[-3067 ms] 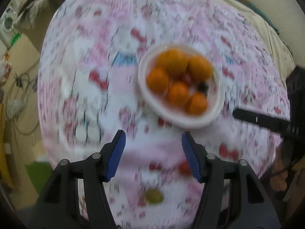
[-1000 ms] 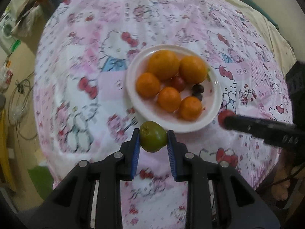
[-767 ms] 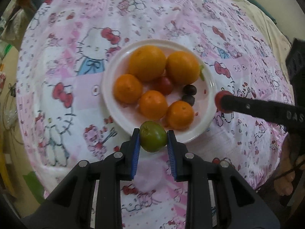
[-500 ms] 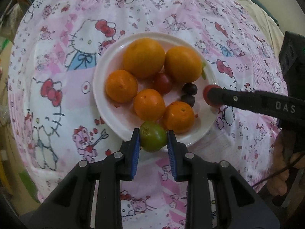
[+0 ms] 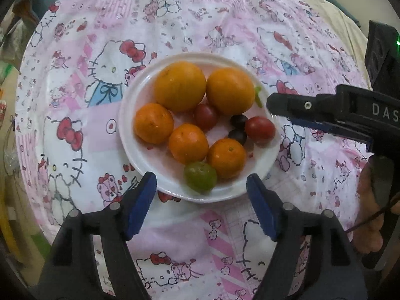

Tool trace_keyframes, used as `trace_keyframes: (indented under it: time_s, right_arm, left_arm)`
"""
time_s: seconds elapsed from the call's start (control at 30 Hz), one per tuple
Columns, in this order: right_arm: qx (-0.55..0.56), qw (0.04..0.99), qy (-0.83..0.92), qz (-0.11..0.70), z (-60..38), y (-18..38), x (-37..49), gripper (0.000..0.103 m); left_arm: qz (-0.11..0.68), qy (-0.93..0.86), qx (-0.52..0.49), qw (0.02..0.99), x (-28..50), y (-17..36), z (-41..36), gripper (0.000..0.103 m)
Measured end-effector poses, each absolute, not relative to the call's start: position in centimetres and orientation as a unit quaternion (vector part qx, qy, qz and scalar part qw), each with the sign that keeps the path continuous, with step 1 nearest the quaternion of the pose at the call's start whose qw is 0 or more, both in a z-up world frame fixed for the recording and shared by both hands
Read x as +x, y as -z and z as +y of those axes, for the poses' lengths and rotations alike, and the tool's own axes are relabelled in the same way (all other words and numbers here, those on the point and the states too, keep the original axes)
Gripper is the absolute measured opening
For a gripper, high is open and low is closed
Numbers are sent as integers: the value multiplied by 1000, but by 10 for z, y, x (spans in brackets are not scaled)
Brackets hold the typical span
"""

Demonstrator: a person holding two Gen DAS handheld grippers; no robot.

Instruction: Organize fruits

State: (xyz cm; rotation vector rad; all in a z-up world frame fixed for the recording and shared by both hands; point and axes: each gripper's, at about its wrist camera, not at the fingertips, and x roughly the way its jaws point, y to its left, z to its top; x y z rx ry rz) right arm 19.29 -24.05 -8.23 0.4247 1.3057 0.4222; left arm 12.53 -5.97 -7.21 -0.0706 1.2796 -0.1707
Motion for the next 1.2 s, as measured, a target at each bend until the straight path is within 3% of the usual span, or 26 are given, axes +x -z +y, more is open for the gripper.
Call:
trace_keyframes:
  time_s: [0.13, 0.33, 0.8, 0.97, 1.2]
  right_arm:
    - [167, 789, -173, 565, -248, 64, 185, 87]
    - [167, 815, -156, 532, -263, 40, 165, 100]
    - [90, 891, -156, 416, -245, -15, 75, 103]
    - [67, 905, -142, 396, -242, -16, 49, 103]
    - [34, 913, -130, 384, -225, -3, 48, 103]
  left_arm:
    - [593, 73, -68, 799, 118, 62, -46, 72]
    - [560, 52, -72, 824, 108, 34, -34, 71]
    - [455, -8, -35, 890, 49, -14, -10, 72]
    - [418, -11, -46, 907, 27, -21, -5, 88]
    - [386, -36, -51, 920, 26, -23, 2, 103]
